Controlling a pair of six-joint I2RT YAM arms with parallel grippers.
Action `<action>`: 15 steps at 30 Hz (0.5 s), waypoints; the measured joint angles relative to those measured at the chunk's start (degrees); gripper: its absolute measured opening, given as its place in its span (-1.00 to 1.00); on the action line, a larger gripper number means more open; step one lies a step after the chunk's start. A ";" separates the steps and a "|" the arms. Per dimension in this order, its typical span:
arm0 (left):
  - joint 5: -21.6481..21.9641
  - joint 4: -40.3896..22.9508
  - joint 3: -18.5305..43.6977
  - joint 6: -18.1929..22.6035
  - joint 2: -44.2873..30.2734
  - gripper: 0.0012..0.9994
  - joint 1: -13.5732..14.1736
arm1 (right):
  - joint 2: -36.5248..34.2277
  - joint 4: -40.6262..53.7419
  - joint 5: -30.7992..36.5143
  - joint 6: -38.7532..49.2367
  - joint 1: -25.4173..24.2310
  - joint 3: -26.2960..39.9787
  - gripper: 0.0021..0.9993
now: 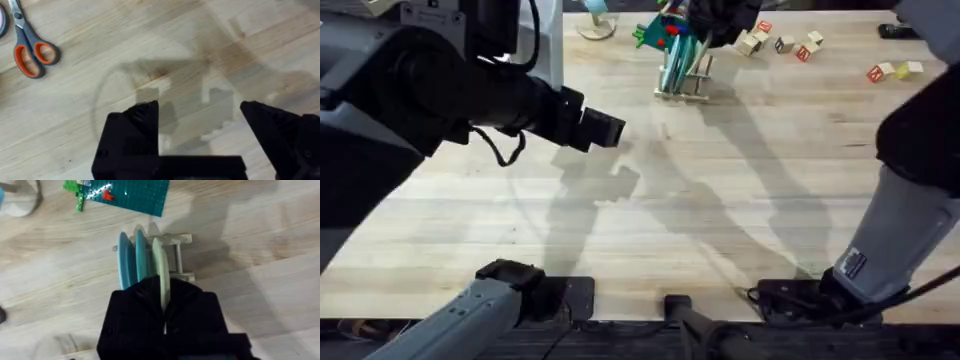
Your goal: Pick up the plates from the table one by one and place each into a slot on the dish rack.
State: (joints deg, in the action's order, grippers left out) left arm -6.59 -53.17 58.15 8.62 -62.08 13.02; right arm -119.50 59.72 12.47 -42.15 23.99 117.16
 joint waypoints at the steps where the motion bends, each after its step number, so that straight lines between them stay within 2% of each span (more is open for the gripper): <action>1: 0.00 -0.14 0.00 0.00 0.00 0.99 0.00 | -0.40 -0.16 0.00 0.07 0.00 0.00 -0.94; 15: 0.00 -0.23 0.00 0.00 0.00 0.99 0.00 | -2.48 -0.68 0.38 2.74 -0.37 0.02 -0.94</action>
State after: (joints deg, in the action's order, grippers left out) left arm -6.59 -53.41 58.15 8.62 -62.08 13.02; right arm -121.98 59.05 12.85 -39.41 23.62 117.19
